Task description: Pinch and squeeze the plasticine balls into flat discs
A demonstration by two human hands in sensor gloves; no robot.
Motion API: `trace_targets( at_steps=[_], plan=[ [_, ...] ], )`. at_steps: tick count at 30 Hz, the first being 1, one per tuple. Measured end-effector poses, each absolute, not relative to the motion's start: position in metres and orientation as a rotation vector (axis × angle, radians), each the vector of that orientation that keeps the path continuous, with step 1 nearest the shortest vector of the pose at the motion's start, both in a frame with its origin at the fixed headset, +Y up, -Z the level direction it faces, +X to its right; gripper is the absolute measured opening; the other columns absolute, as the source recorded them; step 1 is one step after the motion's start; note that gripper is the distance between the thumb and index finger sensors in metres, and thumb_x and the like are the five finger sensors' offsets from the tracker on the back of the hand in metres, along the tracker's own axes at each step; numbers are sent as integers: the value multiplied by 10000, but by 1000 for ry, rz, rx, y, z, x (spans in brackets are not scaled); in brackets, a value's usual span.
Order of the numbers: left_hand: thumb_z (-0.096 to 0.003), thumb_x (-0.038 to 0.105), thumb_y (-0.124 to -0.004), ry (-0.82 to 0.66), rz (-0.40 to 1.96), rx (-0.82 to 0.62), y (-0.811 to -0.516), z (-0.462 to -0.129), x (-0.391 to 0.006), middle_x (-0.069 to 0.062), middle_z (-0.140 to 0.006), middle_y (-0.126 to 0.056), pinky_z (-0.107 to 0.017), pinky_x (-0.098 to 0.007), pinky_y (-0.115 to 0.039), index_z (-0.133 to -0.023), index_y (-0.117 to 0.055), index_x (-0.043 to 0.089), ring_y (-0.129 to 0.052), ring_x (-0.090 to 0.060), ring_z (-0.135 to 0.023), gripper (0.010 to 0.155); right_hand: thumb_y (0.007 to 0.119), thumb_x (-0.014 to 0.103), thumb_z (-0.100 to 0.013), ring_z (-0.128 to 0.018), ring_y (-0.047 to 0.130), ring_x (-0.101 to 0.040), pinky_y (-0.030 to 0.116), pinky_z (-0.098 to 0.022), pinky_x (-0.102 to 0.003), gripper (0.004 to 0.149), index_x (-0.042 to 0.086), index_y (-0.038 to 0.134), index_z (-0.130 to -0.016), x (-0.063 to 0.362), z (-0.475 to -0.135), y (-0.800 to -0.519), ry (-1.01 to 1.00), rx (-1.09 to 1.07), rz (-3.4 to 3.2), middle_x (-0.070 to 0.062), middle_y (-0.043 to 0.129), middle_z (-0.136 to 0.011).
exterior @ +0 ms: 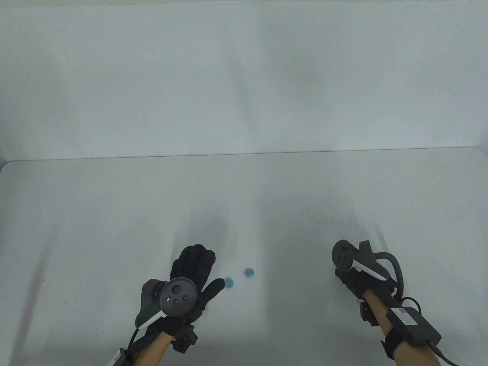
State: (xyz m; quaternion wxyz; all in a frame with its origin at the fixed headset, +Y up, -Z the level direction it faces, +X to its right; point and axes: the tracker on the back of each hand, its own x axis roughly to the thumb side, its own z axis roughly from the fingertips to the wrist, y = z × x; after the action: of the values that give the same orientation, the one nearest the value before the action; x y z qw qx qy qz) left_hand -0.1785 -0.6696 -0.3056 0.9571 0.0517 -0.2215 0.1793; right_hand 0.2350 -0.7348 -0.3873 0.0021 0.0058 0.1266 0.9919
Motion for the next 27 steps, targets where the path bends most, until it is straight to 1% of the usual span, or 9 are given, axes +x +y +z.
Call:
trace_targets(
  at_steps=[3,5,8,12,14,16,20,24,27],
  plan=[
    [-547,504,-636,-452,367,104,-670,-306,-178,-279,-1164,-433,-730,-638,-446,-1138,-510,52,-438,-564,-1060,754,755,409,-563,-663,1004,-269,911,-396,-305,424,196,746,-930,237,-380,-714,297,26,2945,-112,898,-874],
    [-548,505,-635,-453,360,105,-670,-305,-178,-281,-1164,-431,-730,-637,-449,-1139,-508,53,-438,-564,-1060,755,761,391,-562,-618,1026,-250,917,-381,-293,427,182,733,-934,237,-374,-696,207,41,2799,-118,918,-843],
    [-548,505,-635,-453,364,108,-670,-305,-178,-278,-1164,-431,-730,-637,-448,-1138,-508,52,-438,-565,-1059,755,770,359,-563,-585,1032,-237,918,-369,-280,435,168,712,-949,236,-367,-677,141,77,2591,-125,922,-826],
    [-547,505,-636,-451,361,113,-669,-305,-179,-282,-1164,-430,-729,-637,-449,-1138,-509,53,-438,-565,-1059,754,760,332,-570,-600,1009,-247,924,-372,-267,528,78,672,-1025,232,-359,-659,123,159,2327,-142,903,-838],
    [-548,504,-635,-450,365,115,-669,-305,-179,-280,-1164,-430,-730,-636,-449,-1138,-510,52,-437,-564,-1060,754,740,333,-583,-606,999,-265,925,-377,-270,510,67,697,-1016,228,-356,-655,150,204,2155,-156,902,-833],
    [-547,504,-636,-450,363,114,-669,-305,-179,-280,-1163,-431,-730,-637,-449,-1137,-511,53,-438,-563,-1060,753,732,333,-589,-581,1008,-274,931,-368,-271,480,61,747,-985,224,-353,-654,175,228,2017,-168,918,-807],
    [-547,505,-636,-451,363,113,-669,-305,-179,-281,-1163,-431,-730,-637,-449,-1138,-510,52,-439,-564,-1059,754,740,367,-585,-531,1039,-256,949,-335,-249,475,53,796,-938,216,-349,-662,217,253,1831,-157,957,-757],
    [-547,505,-636,-449,362,111,-669,-305,-179,-279,-1164,-430,-729,-637,-450,-1138,-509,53,-438,-564,-1060,754,757,398,-572,-523,1058,-251,954,-326,-246,480,64,811,-912,204,-343,-679,279,256,1676,-145,971,-740],
    [-547,504,-637,-446,360,105,-670,-306,-179,-280,-1163,-430,-729,-635,-453,-1137,-510,52,-440,-566,-1058,754,768,388,-567,-525,1066,-247,960,-324,-242,461,72,809,-900,195,-340,-689,331,259,1589,-145,975,-730]
  ],
)
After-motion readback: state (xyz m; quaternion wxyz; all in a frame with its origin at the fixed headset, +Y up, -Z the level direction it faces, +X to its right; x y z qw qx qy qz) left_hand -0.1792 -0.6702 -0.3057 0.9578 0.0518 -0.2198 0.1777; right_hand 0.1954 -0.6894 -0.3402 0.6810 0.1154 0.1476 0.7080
